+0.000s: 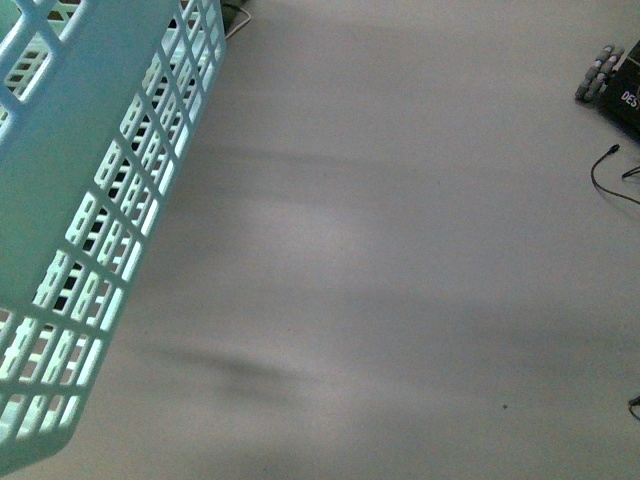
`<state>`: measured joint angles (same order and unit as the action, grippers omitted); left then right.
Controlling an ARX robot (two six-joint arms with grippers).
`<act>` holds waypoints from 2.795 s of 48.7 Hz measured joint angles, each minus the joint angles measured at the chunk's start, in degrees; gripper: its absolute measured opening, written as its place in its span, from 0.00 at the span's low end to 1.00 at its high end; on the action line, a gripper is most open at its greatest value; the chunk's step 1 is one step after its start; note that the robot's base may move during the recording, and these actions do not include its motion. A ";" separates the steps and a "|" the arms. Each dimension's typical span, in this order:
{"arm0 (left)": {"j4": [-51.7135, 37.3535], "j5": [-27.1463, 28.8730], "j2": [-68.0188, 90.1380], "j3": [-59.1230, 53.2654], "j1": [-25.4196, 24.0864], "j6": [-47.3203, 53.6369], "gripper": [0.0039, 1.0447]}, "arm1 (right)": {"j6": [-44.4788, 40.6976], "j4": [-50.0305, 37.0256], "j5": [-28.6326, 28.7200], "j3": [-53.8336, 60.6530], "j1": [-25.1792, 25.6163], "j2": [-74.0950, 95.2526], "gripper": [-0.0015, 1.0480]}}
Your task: Pick lemon and mango into basket
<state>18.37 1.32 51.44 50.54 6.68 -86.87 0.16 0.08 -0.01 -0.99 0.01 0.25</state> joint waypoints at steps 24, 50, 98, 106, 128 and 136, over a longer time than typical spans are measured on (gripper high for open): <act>0.00 -0.02 0.00 0.00 0.00 -0.02 0.05 | 0.00 0.00 0.02 0.00 0.00 0.00 0.92; 0.00 -0.02 0.00 0.00 0.00 -0.02 0.05 | 0.00 0.00 0.00 0.00 0.00 0.00 0.92; 0.00 -1.03 0.04 0.09 0.20 -1.01 0.05 | 0.00 -0.02 -0.20 0.00 0.00 -0.02 0.92; 0.00 0.02 0.04 0.09 0.07 -0.74 0.05 | 0.00 -0.02 -0.17 0.00 -0.02 -0.02 0.92; 0.02 -0.02 0.04 0.11 0.04 -0.61 0.05 | 0.00 -0.02 -0.13 0.00 0.00 -0.04 0.92; 0.02 -0.02 0.04 0.11 0.04 -0.61 0.05 | 0.00 0.00 0.04 0.00 0.00 -0.07 0.92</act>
<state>18.39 1.30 51.48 50.65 6.72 -87.48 0.16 0.08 0.03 -0.99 0.01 0.19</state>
